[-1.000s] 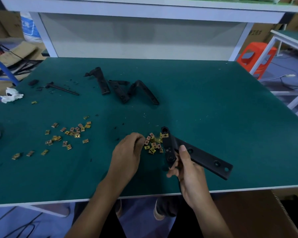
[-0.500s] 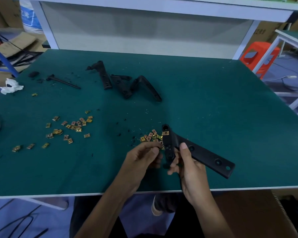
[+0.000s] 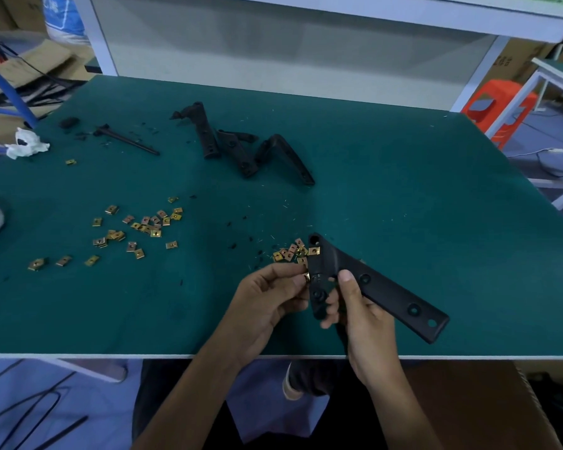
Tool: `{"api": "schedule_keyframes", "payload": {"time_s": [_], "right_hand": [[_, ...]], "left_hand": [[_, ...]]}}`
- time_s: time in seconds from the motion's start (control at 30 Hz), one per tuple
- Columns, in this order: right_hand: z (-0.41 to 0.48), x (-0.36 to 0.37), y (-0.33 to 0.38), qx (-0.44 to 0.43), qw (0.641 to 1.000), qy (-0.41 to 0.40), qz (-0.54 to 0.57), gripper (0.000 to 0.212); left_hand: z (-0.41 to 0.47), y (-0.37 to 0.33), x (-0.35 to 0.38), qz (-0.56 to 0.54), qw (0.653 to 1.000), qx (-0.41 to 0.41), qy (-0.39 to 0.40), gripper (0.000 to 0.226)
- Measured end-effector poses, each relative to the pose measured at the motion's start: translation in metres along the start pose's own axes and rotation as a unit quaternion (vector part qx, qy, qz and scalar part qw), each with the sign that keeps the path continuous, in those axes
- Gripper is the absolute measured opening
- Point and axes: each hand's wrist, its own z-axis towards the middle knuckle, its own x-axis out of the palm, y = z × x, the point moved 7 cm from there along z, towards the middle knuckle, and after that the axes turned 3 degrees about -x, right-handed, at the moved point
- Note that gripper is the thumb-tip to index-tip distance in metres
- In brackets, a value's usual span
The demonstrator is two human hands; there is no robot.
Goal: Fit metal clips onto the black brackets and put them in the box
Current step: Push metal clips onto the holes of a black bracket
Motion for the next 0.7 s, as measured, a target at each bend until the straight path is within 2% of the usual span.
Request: {"api": "schedule_keyframes", "payload": {"time_s": [0.2,0.4,0.7], "right_hand": [[0.003,-0.002,-0.007,-0.011,1.0,0.004,-0.022,0.042],[0.006,-0.005,-0.015,0.004,1.0,0.012,-0.028,0.049],[0.0,0.004,-0.004,0.018,0.997,0.056,-0.059,0.033]], "left_hand": [[-0.001,0.0,0.002,0.018,1.0,-0.006,0.007,0.012],[-0.001,-0.003,0.003,0.037,0.999,-0.026,0.025,0.023],[-0.003,-0.004,0.005,0.042,0.996,-0.059,0.048,0.033]]}}
